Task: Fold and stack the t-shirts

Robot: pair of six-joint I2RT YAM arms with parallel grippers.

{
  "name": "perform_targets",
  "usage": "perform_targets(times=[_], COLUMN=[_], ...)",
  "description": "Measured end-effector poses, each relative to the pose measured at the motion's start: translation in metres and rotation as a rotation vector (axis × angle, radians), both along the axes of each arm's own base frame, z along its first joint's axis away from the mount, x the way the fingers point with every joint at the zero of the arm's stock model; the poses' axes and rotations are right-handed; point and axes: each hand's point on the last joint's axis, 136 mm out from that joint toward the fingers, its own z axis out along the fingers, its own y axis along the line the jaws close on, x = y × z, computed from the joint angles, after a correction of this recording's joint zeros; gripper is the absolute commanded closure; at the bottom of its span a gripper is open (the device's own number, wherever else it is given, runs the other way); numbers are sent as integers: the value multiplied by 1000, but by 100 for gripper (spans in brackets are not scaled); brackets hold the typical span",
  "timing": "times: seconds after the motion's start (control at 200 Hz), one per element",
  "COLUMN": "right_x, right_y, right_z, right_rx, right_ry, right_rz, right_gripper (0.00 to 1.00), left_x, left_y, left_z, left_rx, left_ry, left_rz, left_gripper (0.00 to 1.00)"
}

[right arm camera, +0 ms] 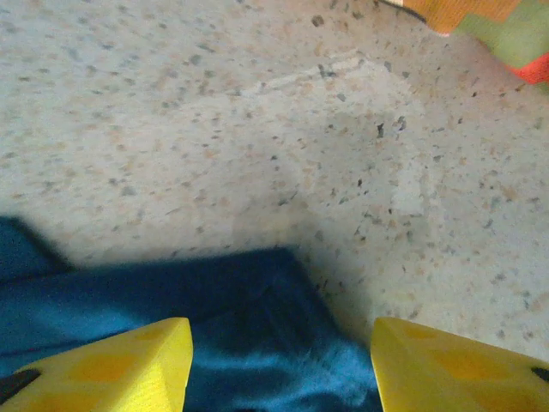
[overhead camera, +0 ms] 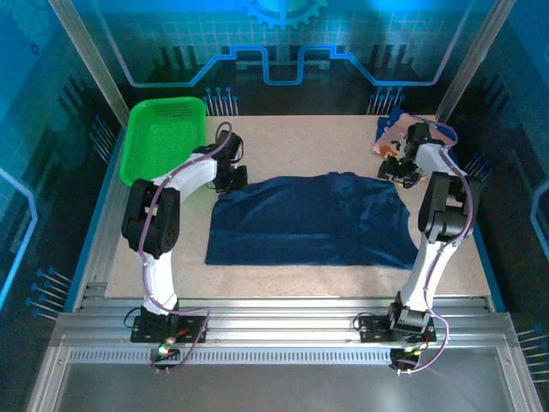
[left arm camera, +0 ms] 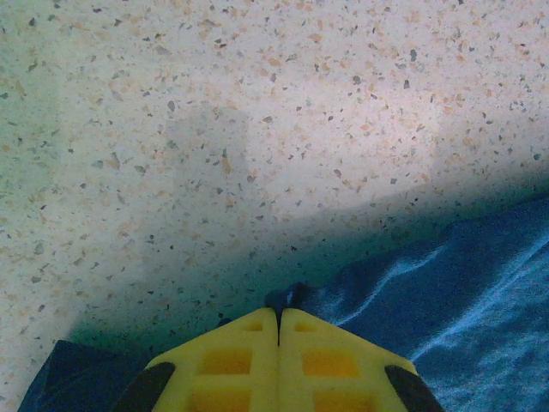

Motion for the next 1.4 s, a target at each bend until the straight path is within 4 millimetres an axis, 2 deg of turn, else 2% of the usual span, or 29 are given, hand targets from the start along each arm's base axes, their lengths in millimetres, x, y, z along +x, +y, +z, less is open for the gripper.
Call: perform_targets(times=[0.125,0.38,0.53,0.61,0.715,0.9,1.086,1.216,1.401], right_x=[2,14,22,22,24,27,17,18,24], right_y=[-2,-9,-11,-13,-11,-9,-9,-9,-11], right_z=[-23,-21,-22,-23,-23,-22,-20,-6,14], right_rx=[1,-3,13,21,44,56,50,41,29], right_ry=[53,50,39,41,33,13,-4,-46,-120], right_rz=[-3,-12,-14,-25,-26,-27,-29,-28,-27], right_gripper=[45,53,70,86,100,100,100,100,100], left_x=[0,0,0,0,2,4,4,1,4], left_y=[0,0,0,0,0,0,7,16,18], left_z=[0,0,0,0,3,5,6,14,27], left_rx=[0,7,8,8,8,7,36,65,70], left_ry=[0,-2,-3,-3,-9,-15,-28,-49,-90], left_rz=[-1,-16,-21,-21,-23,-21,-27,-31,-29], left_gripper=[100,100,100,100,100,100,100,100,100])
